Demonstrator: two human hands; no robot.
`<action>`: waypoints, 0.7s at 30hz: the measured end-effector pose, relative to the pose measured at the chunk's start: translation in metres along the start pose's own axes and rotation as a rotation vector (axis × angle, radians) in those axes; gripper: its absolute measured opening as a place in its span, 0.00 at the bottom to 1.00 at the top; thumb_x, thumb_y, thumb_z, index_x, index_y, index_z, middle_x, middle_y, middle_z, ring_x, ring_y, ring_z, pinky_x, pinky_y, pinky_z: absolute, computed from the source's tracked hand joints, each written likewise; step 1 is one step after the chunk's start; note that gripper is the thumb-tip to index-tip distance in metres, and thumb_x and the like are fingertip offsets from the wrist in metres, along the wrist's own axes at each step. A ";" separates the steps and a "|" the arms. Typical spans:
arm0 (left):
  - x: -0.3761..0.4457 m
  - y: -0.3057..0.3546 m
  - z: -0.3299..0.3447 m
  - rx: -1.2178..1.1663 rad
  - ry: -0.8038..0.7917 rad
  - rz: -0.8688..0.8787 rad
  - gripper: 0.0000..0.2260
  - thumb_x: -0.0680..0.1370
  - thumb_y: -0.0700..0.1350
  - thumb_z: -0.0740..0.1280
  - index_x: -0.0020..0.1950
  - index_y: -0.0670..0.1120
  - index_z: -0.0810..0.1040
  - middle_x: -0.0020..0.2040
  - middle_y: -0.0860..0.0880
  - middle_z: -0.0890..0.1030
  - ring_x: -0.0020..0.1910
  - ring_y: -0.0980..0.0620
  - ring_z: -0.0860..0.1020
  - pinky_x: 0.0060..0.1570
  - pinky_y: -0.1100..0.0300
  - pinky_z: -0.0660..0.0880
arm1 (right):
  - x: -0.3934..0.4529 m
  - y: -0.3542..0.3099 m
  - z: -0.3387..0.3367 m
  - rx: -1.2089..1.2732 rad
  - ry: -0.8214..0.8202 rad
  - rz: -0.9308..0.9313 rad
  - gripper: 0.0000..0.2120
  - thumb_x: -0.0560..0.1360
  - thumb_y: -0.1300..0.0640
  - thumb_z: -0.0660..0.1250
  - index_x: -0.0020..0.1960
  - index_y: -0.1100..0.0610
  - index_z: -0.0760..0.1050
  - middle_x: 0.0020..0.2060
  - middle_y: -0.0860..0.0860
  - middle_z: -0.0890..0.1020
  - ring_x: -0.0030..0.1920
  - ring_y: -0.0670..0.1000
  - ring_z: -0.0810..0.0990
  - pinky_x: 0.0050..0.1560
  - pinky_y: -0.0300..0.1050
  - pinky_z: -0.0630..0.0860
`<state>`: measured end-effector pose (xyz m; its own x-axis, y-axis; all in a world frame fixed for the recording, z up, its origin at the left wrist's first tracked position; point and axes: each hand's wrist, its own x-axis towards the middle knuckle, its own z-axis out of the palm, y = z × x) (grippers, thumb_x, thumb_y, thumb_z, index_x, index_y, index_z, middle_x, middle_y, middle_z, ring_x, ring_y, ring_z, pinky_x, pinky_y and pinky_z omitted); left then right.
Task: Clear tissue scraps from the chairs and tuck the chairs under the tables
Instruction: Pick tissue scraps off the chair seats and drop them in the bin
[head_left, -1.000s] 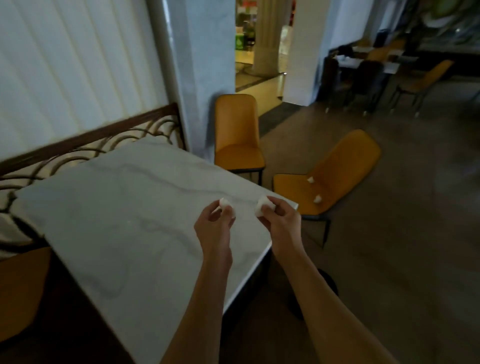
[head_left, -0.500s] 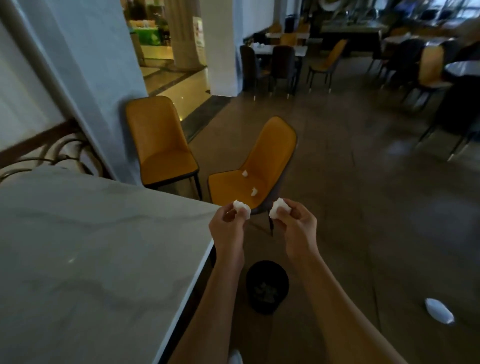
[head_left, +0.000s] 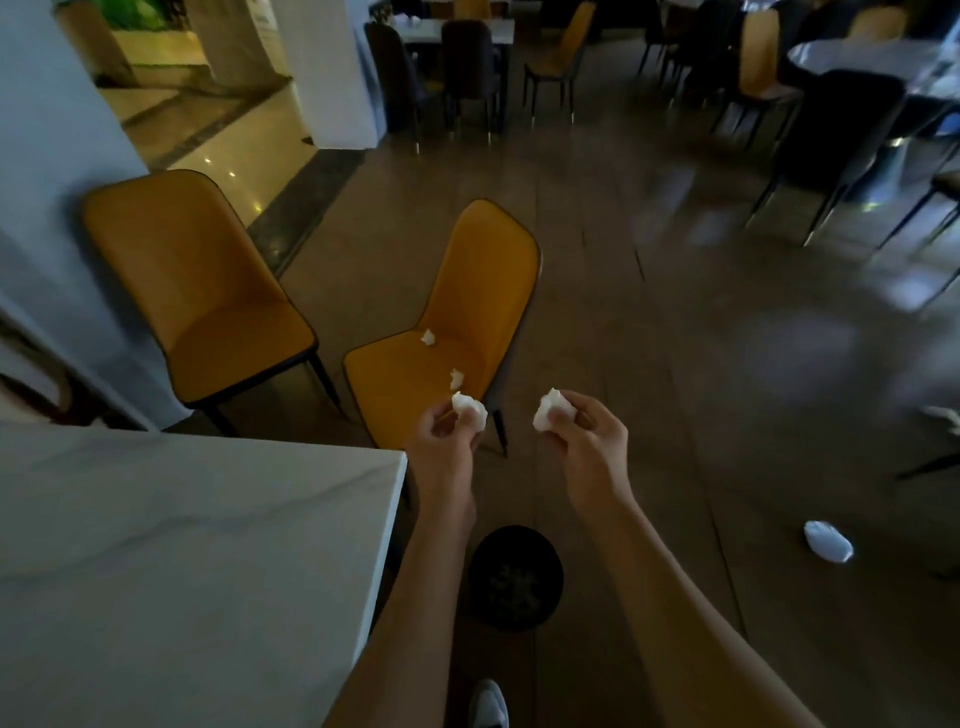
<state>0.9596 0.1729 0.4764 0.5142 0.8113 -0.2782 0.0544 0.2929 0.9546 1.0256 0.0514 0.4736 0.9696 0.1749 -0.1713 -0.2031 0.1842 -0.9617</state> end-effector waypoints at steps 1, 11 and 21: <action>0.007 -0.003 0.001 0.005 -0.003 -0.013 0.11 0.75 0.46 0.74 0.56 0.52 0.80 0.54 0.51 0.82 0.55 0.50 0.81 0.54 0.52 0.81 | 0.005 0.004 0.002 0.002 0.010 0.008 0.10 0.75 0.62 0.70 0.57 0.58 0.81 0.50 0.58 0.84 0.50 0.54 0.84 0.49 0.46 0.82; 0.043 -0.048 0.013 -0.020 -0.010 -0.178 0.11 0.75 0.40 0.73 0.56 0.49 0.81 0.54 0.49 0.83 0.55 0.50 0.81 0.54 0.55 0.81 | 0.037 0.047 0.001 -0.041 0.049 0.102 0.09 0.76 0.62 0.70 0.56 0.58 0.81 0.51 0.57 0.83 0.53 0.54 0.84 0.53 0.51 0.83; 0.060 -0.128 0.027 0.118 -0.019 -0.258 0.09 0.75 0.42 0.73 0.53 0.52 0.81 0.52 0.52 0.83 0.54 0.54 0.81 0.57 0.54 0.79 | 0.063 0.129 -0.038 -0.115 0.044 0.239 0.09 0.76 0.62 0.69 0.57 0.57 0.80 0.51 0.54 0.83 0.52 0.52 0.84 0.50 0.44 0.82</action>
<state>1.0064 0.1707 0.3399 0.4866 0.7077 -0.5123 0.2839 0.4264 0.8588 1.0662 0.0494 0.3310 0.9014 0.1572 -0.4035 -0.4129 0.0316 -0.9102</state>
